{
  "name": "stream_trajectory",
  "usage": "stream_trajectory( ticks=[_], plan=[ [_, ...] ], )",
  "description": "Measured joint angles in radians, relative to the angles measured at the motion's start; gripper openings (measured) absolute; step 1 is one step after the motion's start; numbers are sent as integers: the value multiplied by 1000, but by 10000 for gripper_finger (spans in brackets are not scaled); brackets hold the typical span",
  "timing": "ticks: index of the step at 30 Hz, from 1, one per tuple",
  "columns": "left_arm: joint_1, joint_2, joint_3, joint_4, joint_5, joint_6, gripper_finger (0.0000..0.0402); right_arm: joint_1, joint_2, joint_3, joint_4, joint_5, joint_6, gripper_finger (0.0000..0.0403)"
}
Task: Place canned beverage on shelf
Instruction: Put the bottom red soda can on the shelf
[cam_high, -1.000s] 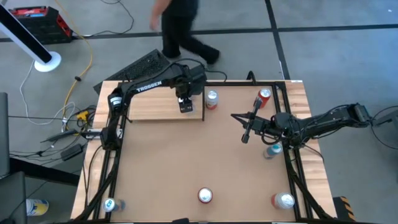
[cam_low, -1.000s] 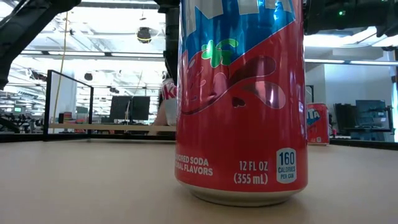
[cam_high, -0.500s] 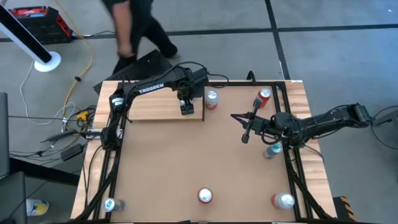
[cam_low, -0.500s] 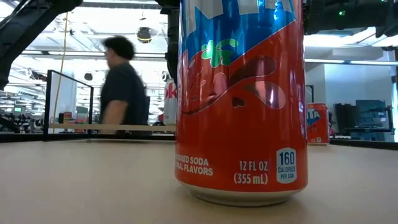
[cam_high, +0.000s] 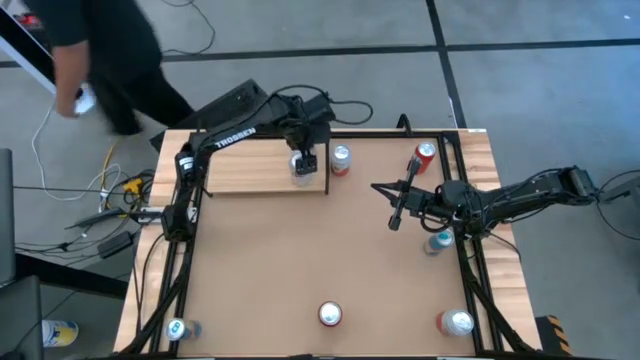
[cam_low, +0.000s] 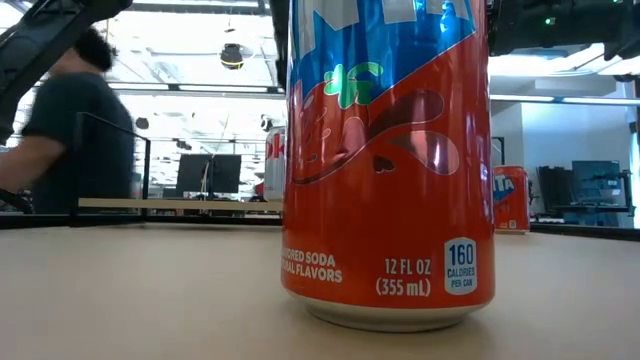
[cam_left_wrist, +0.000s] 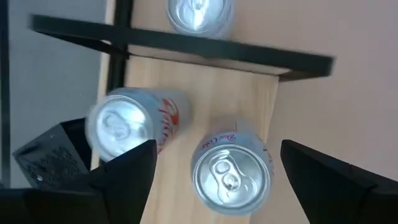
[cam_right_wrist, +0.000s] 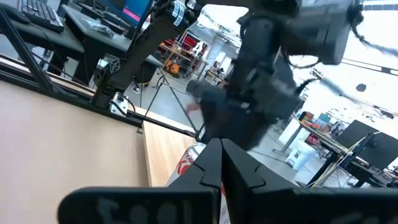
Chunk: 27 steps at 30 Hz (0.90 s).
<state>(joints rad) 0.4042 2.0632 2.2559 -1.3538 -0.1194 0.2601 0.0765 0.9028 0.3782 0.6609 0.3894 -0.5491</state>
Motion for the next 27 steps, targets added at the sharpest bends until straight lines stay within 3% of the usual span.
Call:
stream_trajectory(
  ticks=[4, 7, 10, 12, 15, 21, 27],
  plan=[
    [-5, 0, 92, -73, 75, -60, 327, 0, 0, 0, -3, 0, 0, 29],
    [-26, -27, 86, -82, 247, -126, 327, 0, 0, 0, -3, 0, 0, 29],
    [-97, -41, 78, -90, 408, -167, 327, 0, 0, 0, -5, 0, 0, 29],
    [-174, -44, 78, -95, 434, -186, 327, 0, 0, 0, -4, 0, 0, 29],
    [-315, -44, 78, -91, 360, -211, 327, 0, 0, 0, -4, 0, 0, 29],
    [-624, -44, 77, -88, 61, -274, 327, 0, 0, 0, -3, 0, 0, 29],
    [-840, -34, 66, 38, -128, -337, 327, 0, 0, 0, 3, 0, 5, 29]
  ],
)
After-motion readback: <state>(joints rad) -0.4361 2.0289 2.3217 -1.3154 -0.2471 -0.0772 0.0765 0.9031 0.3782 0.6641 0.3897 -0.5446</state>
